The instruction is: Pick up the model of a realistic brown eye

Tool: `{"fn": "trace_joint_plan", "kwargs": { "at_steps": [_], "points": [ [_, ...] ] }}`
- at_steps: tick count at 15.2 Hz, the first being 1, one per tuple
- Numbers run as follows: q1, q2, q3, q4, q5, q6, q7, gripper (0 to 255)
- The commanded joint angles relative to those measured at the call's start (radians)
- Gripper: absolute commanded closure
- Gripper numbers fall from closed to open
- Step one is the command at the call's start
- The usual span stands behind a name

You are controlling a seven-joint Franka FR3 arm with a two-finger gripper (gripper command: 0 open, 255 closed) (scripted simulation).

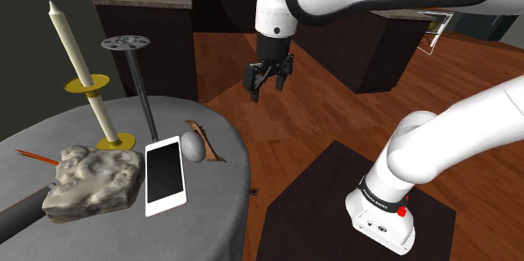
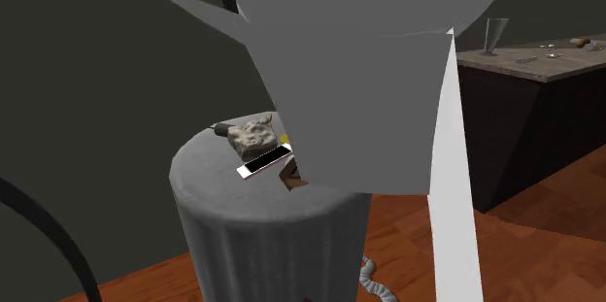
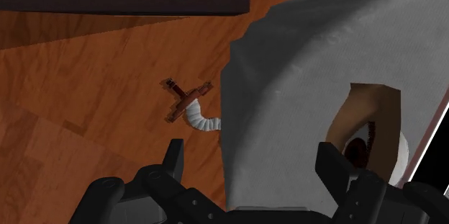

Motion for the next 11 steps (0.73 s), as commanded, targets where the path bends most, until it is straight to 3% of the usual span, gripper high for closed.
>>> {"fn": "trace_joint_plan", "kwargs": {
  "at_steps": [1,6,11],
  "points": [
    [0.0,0.056,0.046,0.025,0.005,0.026,0.057,0],
    [-0.003,0.22,0.159,0.12,-0.017,0.078,0.208,0],
    [0.0,0.421,0.263,0.246,-0.098,0.116,0.38,0]
  ]
}}
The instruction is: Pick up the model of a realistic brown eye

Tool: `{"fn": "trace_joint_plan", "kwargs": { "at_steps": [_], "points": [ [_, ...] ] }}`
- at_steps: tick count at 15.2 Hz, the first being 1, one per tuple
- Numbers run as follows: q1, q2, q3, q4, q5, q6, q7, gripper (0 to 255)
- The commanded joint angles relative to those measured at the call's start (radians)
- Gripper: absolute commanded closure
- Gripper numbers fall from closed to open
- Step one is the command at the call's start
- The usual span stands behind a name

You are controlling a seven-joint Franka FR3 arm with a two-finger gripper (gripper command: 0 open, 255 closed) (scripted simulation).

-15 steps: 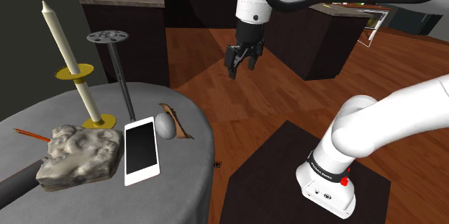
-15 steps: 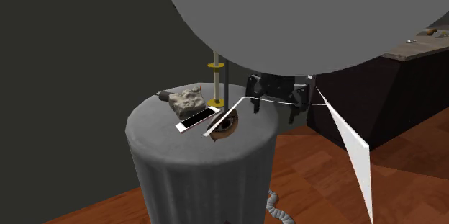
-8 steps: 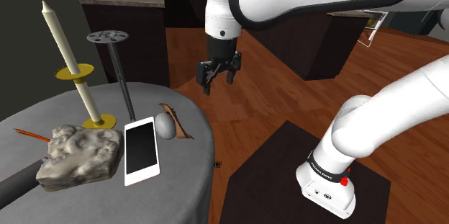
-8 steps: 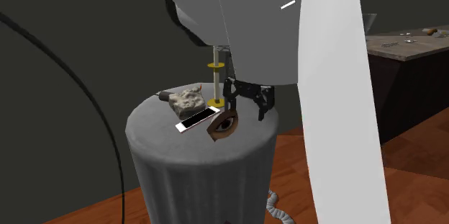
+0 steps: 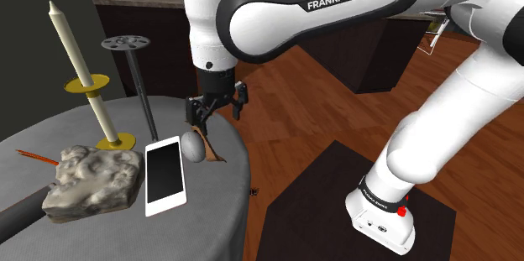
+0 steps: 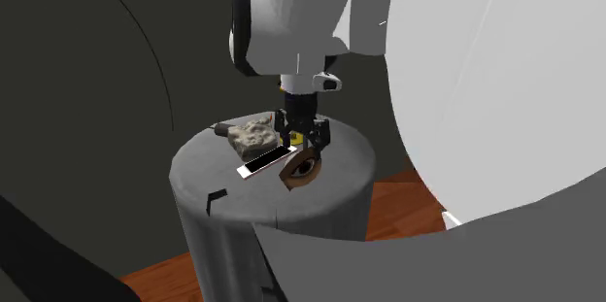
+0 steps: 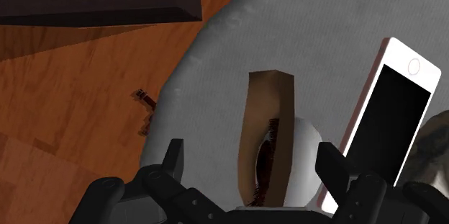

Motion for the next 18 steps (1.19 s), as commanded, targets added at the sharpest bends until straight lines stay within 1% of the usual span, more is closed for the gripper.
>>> {"fn": "trace_joint_plan", "kwargs": {
  "at_steps": [1,2,9,11,12,18],
  "points": [
    [0.008,0.091,0.04,0.063,-0.045,0.006,0.08,0],
    [0.012,0.114,0.046,0.079,-0.058,0.008,0.099,0],
    [0.017,0.143,0.049,0.009,-0.075,0.1,0.111,0],
    [0.018,0.146,0.05,0.004,-0.077,0.108,0.112,0],
    [0.018,0.147,0.05,0.006,-0.078,0.107,0.114,255],
    [0.019,0.146,0.051,0.001,-0.077,0.11,0.114,255]
  ]
}}
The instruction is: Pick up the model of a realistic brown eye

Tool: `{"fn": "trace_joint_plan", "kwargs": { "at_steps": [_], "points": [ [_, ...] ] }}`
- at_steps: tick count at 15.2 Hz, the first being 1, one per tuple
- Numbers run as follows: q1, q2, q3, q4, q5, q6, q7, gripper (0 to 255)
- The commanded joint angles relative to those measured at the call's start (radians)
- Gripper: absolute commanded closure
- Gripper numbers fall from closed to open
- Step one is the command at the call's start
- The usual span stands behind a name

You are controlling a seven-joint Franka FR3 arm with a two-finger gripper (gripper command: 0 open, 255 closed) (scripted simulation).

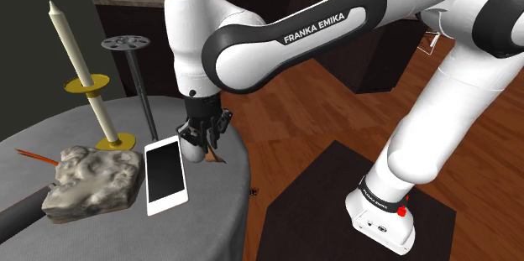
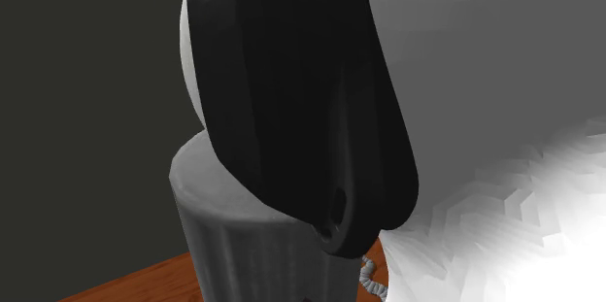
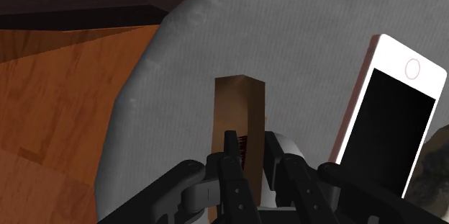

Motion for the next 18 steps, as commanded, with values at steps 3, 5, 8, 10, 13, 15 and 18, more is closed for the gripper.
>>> {"fn": "trace_joint_plan", "kwargs": {
  "at_steps": [3,5,8,10,13,15,18],
  "points": [
    [-0.002,0.002,-0.002,0.0,0.0,-0.001,-0.003,255],
    [-0.003,-0.008,-0.003,0.018,0.006,-0.027,-0.007,255],
    [-0.005,-0.021,-0.005,0.048,0.014,-0.067,-0.013,255],
    [-0.005,-0.028,-0.007,0.069,0.018,-0.093,-0.016,255],
    [-0.007,-0.036,-0.009,0.102,0.023,-0.133,-0.019,255],
    [-0.007,-0.041,-0.01,0.125,0.025,-0.159,-0.02,255],
    [-0.008,-0.045,-0.011,0.161,0.027,-0.199,-0.022,255]
  ]
}}
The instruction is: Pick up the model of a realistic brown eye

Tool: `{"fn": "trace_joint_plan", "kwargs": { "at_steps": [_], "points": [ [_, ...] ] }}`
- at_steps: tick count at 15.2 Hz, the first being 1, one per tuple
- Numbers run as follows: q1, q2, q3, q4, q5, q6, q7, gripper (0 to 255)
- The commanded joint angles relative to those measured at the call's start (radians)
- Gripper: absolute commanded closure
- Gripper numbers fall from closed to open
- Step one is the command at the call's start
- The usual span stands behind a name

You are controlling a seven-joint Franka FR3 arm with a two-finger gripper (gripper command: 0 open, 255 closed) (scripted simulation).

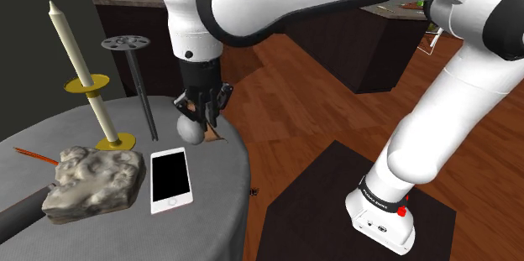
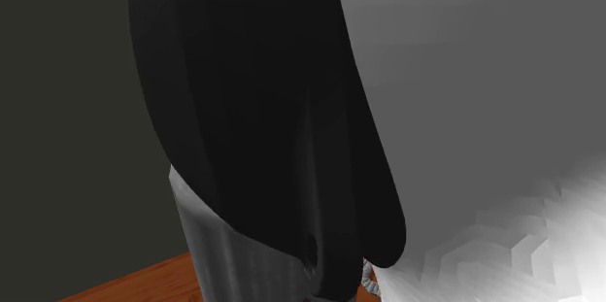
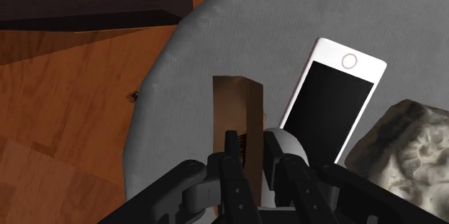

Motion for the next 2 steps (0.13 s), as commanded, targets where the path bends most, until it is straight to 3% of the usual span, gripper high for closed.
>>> {"fn": "trace_joint_plan", "kwargs": {
  "at_steps": [1,2],
  "points": [
    [0.0,0.002,0.0,0.016,-0.001,-0.015,0.001,255],
    [0.0,0.002,0.0,0.016,-0.002,-0.015,0.001,255]
  ]
}}
